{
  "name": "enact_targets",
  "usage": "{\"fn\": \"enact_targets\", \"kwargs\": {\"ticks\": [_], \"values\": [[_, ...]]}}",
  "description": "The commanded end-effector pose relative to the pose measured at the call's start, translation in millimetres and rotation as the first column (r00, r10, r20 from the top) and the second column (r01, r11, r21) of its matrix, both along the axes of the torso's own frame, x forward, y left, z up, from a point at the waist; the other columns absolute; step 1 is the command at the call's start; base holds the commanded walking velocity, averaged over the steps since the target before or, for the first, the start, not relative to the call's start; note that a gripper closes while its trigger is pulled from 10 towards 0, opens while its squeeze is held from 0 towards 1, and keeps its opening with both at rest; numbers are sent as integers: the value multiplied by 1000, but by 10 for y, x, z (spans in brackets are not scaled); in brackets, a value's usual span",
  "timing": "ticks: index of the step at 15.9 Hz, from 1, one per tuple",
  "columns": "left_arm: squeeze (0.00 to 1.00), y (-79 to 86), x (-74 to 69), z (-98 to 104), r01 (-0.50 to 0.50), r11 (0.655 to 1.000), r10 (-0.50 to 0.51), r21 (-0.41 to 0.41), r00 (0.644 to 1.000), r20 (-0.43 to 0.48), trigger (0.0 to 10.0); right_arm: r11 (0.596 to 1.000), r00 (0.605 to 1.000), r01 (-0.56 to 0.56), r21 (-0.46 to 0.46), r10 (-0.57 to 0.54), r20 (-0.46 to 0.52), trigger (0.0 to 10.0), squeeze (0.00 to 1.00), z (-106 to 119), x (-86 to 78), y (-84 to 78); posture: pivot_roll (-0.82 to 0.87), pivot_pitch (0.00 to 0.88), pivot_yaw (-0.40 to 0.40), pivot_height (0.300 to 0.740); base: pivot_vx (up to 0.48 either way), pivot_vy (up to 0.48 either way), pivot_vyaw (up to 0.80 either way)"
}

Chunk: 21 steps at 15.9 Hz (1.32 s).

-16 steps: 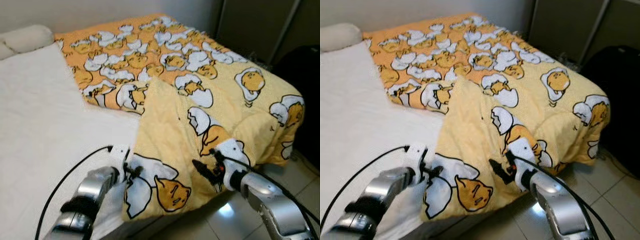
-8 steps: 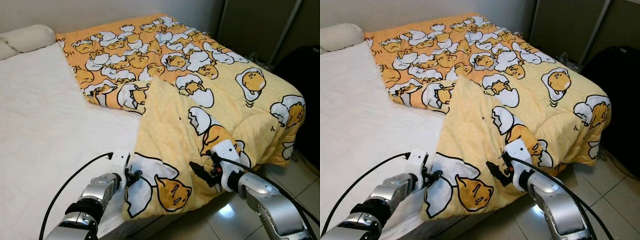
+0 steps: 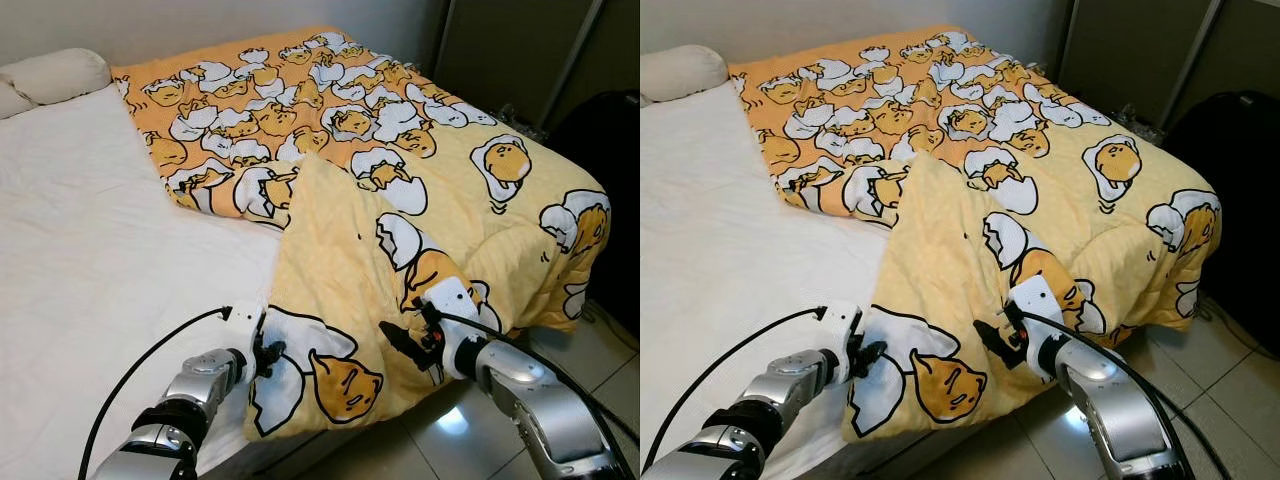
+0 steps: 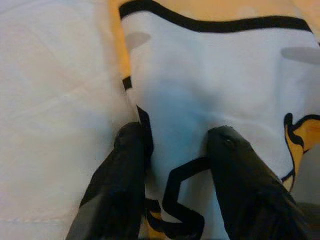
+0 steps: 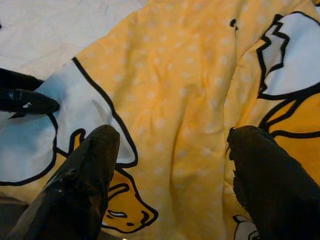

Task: Clean up the room

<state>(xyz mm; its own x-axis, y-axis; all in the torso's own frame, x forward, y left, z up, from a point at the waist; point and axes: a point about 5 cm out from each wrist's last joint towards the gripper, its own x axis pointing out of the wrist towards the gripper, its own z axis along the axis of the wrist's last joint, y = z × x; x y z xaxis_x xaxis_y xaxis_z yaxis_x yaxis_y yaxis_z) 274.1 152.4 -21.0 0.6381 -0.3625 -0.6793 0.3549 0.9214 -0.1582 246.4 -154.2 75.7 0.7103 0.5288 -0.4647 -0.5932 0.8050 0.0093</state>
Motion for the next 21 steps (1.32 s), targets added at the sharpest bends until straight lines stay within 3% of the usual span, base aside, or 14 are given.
{"fn": "enact_targets", "kwargs": {"ticks": [1,2,4,6,8,10,12,16,17,18,19,20,21], "values": [[0,-18,39,33,30,1000,-30,-2,999,12,0,997,998,-52,49,51,29,10000,0,70,30,17,-73,0,76,740,0,0,0],[0,-22,42,38,35,999,-35,-7,999,13,0,995,997,-74,67,72,33,10000,0,82,29,18,-73,0,77,740,0,0,0],[0,-43,59,67,86,996,-86,-21,996,21,0,950,959,-281,139,282,10,10000,0,142,-51,4,-64,0,85,740,0,0,0],[0,-42,61,74,102,994,-102,-23,995,22,0,929,938,-340,145,346,-16,10000,0,155,-71,-23,-62,0,86,740,0,0,0],[0,-36,32,71,152,988,-151,-34,988,16,0,862,857,-472,188,498,-132,10000,0,161,-153,-79,-50,0,86,740,0,0,0],[0,-35,-36,37,202,979,-202,-37,979,4,0,811,785,-544,215,582,-212,10000,0,150,-226,-111,-41,0,83,740,0,0,0],[0,-30,-104,1,222,974,-222,-43,975,-4,0,786,743,-584,204,619,-255,10000,0,122,-297,-133,-31,0,78,740,0,0,0],[0,0,-264,-7,290,955,-291,-59,957,-8,0,769,725,-608,197,639,-257,10000,0,122,-307,-112,-13,21,71,740,0,0,0],[0,-21,-401,-18,362,928,-366,-83,930,-35,0,760,712,-619,199,650,-266,10000,0,123,-327,-112,0,31,63,740,0,0,0],[0,-106,-831,4,565,797,-596,-213,793,-127,0,747,692,-637,194,664,-284,10000,0,105,-364,-109,16,39,52,740,0,0,0],[0,-176,-1112,53,644,702,-704,-305,692,-161,0,742,685,-644,187,668,-291,10000,0,85,-378,-100,20,42,50,740,0,0,0],[0,-199,-1175,87,656,685,-719,-319,679,-148,0,742,686,-646,179,667,-291,10000,0,68,-372,-87,24,43,47,740,0,0,0],[0,-207,-1172,100,653,692,-712,-308,689,-138,2980,740,685,-650,173,669,-289,10000,0,63,-367,-80,29,42,46,740,0,0,0]]}}
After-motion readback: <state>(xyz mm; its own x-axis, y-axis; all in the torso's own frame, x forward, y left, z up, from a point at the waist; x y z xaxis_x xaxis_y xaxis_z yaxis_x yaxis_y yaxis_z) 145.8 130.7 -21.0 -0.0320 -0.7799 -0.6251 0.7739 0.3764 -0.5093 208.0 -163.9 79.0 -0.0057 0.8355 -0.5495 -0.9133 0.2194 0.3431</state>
